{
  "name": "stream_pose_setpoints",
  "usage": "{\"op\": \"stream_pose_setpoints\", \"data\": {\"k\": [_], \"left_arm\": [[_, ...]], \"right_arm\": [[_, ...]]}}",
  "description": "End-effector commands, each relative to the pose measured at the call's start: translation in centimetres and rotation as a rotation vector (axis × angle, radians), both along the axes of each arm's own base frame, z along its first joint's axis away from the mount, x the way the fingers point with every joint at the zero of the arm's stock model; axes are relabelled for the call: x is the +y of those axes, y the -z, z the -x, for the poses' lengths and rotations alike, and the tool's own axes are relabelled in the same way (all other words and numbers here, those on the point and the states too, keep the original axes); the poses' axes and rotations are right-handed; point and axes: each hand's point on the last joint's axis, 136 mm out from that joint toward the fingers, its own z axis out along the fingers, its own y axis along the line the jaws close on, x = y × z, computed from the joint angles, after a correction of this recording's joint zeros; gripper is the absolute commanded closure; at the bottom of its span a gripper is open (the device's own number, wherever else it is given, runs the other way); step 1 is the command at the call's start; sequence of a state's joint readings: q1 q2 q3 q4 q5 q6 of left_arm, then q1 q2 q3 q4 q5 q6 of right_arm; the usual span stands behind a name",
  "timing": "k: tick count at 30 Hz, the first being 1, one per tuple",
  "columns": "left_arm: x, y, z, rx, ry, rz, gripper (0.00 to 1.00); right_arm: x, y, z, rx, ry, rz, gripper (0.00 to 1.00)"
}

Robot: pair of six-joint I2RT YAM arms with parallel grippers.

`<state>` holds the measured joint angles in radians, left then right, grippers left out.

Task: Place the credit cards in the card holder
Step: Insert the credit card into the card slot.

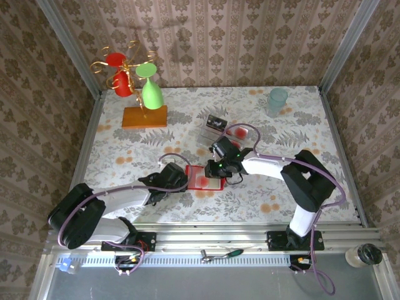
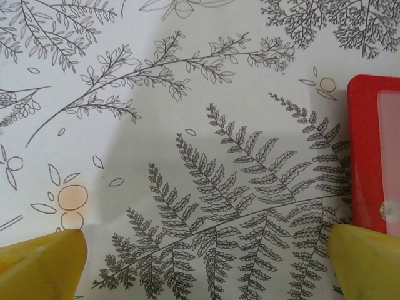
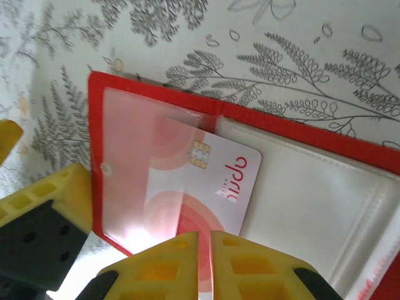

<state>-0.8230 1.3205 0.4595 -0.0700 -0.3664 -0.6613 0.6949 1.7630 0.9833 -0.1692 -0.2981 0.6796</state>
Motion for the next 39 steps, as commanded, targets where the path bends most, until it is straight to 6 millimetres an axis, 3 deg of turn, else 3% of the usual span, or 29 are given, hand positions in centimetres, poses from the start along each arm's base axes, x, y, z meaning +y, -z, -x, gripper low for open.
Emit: {"op": "stream_pose_setpoints", "data": {"k": [1,8,18,26,30,39], "left_arm": [[0.3,0.8,0.2,0.019,0.009,-0.015,0.0],[0.0,1.4,0.2,0.028,0.014,-0.011,0.0],[-0.3,1.4,0.3,0.032,0.015,0.005,0.0],[1.3,-0.1,0.5,0.012,-0.028,-0.015,0.0],[1.9,0.3,0.7,0.019,-0.041,-0.019,0.0],[2.5,1.6,1.1,0.051,-0.052,-0.045,0.0]], "right_arm": [[0.1,1.0,0.2,0.02,-0.015,0.038,0.87],[1.5,2.4,0.6,0.051,-0.036,0.041,0.89],[3.9,2.0,0.4,0.063,-0.065,-0.001,0.9],[1.8,-1.4,-0.3,-0.016,-0.023,-0.004,0.9],[1.3,-0.9,-0.1,-0.018,-0.021,0.016,0.9],[2.3,0.8,0.0,0.009,-0.023,0.005,0.92]]}}
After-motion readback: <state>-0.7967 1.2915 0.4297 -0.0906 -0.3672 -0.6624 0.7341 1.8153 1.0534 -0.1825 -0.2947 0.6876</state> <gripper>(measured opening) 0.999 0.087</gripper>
